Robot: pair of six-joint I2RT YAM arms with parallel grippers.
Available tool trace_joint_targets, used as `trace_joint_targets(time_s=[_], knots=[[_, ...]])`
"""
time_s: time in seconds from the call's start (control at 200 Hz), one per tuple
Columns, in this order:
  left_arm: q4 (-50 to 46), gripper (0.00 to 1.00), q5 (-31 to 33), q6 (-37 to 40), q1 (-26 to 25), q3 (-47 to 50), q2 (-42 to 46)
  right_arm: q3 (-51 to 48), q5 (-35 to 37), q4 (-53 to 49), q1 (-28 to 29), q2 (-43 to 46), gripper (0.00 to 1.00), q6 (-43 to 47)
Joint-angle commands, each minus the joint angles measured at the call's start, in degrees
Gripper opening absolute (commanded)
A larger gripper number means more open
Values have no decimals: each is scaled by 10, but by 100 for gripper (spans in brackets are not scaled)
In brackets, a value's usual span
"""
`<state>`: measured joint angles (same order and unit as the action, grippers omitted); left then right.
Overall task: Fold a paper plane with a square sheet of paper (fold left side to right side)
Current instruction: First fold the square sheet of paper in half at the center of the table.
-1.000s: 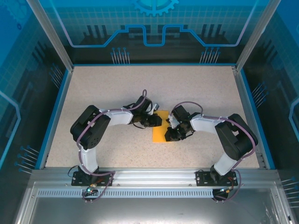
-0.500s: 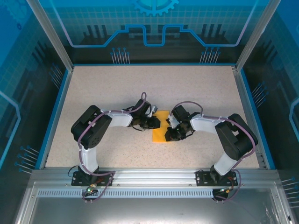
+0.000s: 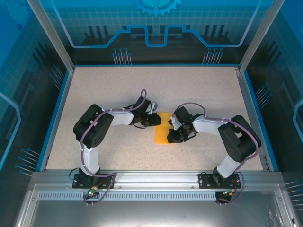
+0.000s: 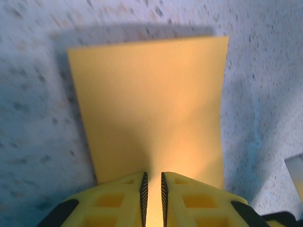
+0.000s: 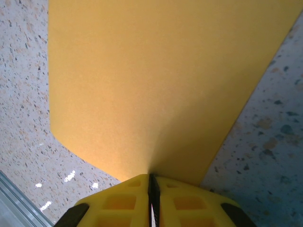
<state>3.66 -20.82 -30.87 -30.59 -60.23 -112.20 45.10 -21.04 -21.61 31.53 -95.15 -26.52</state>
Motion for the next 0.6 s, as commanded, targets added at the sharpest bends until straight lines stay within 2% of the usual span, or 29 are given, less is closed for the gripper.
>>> trace_joint_targets(time_s=[0.0, 0.185, 0.365, 0.43, 0.595], knots=[[-7, 19, 63, 29, 34, -29, -30, -31, 94, -80, 3, -20, 12, 8], [-19, 20, 54, 29, 51, -66, -45, -32, 81, -70, 3, -16, 12, 9], [-26, 26, 46, 35, 52, -57, 3, -37, 10, -5, 2, 19, 16, 9], [-26, 28, 44, 32, 51, -35, 41, -33, -8, 11, -1, 42, 21, 10], [-23, 35, 32, 17, 47, 51, 154, -35, -19, 43, -37, 130, 48, 11]])
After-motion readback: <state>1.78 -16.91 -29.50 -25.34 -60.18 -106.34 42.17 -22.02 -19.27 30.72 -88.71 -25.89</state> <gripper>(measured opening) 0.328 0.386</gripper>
